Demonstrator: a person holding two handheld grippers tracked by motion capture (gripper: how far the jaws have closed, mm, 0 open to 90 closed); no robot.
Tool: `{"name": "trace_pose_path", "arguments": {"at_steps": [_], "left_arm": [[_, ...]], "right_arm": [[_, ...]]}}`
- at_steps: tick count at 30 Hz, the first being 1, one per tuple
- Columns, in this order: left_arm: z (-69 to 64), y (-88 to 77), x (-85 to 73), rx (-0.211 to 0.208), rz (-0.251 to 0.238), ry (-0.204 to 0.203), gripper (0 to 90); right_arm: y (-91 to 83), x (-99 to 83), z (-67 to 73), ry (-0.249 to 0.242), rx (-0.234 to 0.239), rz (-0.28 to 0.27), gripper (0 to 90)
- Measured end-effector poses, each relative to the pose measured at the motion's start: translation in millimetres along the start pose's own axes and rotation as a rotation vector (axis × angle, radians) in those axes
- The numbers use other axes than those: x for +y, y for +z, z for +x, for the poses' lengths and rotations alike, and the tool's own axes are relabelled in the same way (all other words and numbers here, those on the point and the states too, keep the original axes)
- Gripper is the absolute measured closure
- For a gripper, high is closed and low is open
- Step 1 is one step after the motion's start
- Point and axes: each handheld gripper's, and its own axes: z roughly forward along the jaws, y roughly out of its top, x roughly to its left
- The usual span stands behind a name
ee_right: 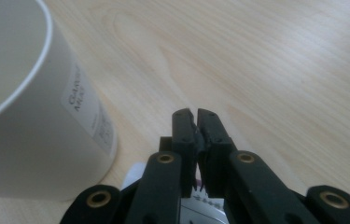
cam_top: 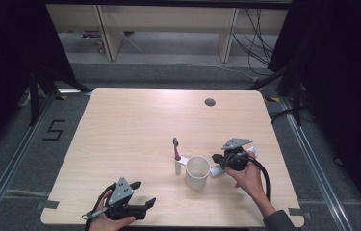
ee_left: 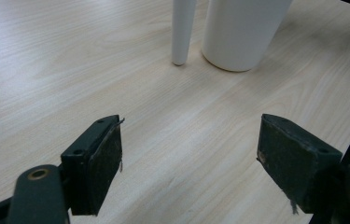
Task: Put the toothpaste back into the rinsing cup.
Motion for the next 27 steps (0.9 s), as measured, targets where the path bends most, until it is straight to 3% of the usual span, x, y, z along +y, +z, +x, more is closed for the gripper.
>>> {"name": "trace_pose_path", "arguments": {"at_steps": [1, 2, 3, 5, 6, 9, 11, 12, 13, 15, 17, 19, 23, 25, 27], "left_arm": [[0.1, 0.1, 0.0, 0.001, 0.0, 0.001, 21.6], [0.0, -0.3, 0.0, 0.005, 0.006, 0.001, 21.6], [-0.3, 0.3, -0.4, 0.005, 0.002, -0.004, 21.6], [-0.7, 0.7, -0.8, 0.004, -0.001, -0.007, 21.6], [-0.4, 0.4, -0.7, 0.004, 0.005, 0.001, 21.6], [-1.1, 0.4, -0.4, 0.007, 0.006, 0.004, 21.6], [-1.0, 0.4, -0.5, 0.006, 0.009, 0.009, 21.6], [-1.0, 0.7, -0.5, 0.005, 0.009, 0.006, 21.6], [-1.2, 0.8, -0.6, 0.005, 0.01, 0.006, 21.6], [-1.5, 0.3, -0.7, 0.004, 0.011, 0.012, 21.6], [-2.0, 1.0, -1.0, -0.001, -0.002, 0.005, 21.6], [-1.4, 0.8, -0.7, 0.002, 0.003, 0.008, 21.6], [-1.9, 0.7, -1.2, 0.002, 0.005, 0.011, 21.6], [-1.6, 0.6, -0.9, 0.002, 0.01, 0.016, 21.6], [-2.2, 0.1, -0.8, 0.01, 0.017, 0.015, 21.6]], "right_arm": [[0.3, 0.4, 1.2, -0.005, 0.009, 0.022, 86.9], [3.5, -0.3, 3.1, -0.005, 0.004, 0.003, 86.9], [2.7, 0.4, 3.0, -0.011, 0.016, 0.031, 87.1], [6.6, -1.0, 4.7, -0.008, 0.014, 0.01, 87.2], [5.5, -0.5, 3.3, -0.021, 0.022, 0.033, 87.3], [8.8, -2.5, 3.4, -0.035, 0.033, 0.018, 87.4], [7.5, -2.8, 3.7, -0.032, 0.051, 0.053, 87.7], [9.9, -4.3, 5.6, -0.025, 0.049, 0.029, 87.7], [9.5, -4.0, 4.7, -0.044, 0.066, 0.051, 87.8], [10.6, -6.1, 6.8, -0.04, 0.066, 0.043, 88.3], [6.5, -6.3, 8.9, -0.023, 0.082, 0.075, 88.4], [6.8, -8.9, 9.6, -0.052, 0.085, 0.057, 88.6], [-1.8, -14.8, 13.7, -0.036, 0.096, 0.084, 88.6], [-5.3, -19.0, 14.9, -0.064, 0.105, 0.07, 88.6], [-12.2, -22.4, 17.8, -0.065, 0.12, 0.1, 88.8]]}}
